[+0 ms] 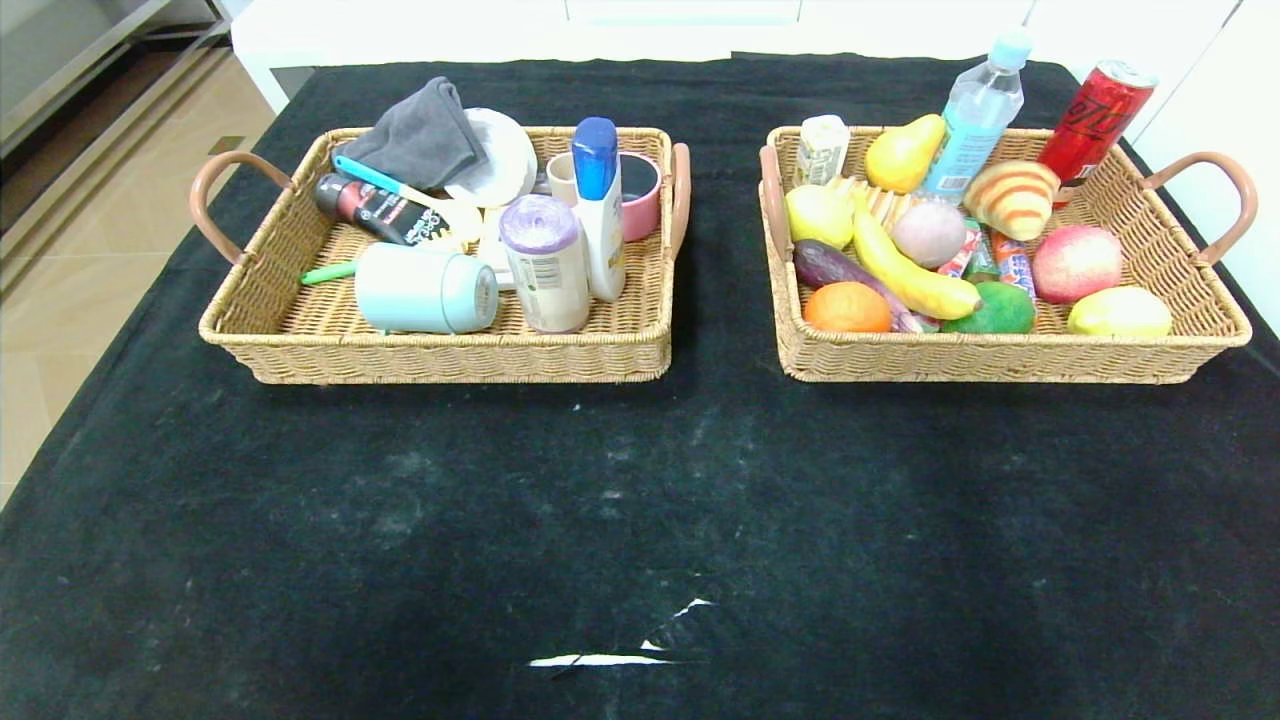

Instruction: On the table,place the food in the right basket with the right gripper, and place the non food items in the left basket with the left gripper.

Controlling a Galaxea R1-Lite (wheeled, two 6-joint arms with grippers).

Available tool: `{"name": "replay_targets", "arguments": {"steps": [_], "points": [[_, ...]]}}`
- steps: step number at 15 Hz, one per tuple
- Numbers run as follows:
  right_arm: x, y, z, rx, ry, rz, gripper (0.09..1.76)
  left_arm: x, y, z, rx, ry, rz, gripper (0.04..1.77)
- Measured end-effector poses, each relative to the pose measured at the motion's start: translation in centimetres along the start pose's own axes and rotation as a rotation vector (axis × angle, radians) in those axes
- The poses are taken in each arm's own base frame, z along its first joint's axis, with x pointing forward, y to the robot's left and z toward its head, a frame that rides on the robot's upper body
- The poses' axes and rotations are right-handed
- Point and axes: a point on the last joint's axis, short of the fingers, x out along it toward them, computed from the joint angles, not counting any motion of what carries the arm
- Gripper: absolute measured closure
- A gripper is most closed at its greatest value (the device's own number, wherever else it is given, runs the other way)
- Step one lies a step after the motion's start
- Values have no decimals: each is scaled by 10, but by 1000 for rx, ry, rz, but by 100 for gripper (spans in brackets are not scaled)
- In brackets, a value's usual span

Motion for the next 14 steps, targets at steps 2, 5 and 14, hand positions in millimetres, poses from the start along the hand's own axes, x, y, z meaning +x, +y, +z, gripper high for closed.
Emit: {"name": "replay_targets", "arguments": {"steps": [2,5,14], "points": [[-2,2,-9,1,2,3,14,-1,0,-2,11,24,-1,9],[-1,5,-28,3,26,2,14,0,0,-3,5,20,16,9],[0,12,-64,37,-54,45,14,5,11,-73,-6,35,-4,9]]}}
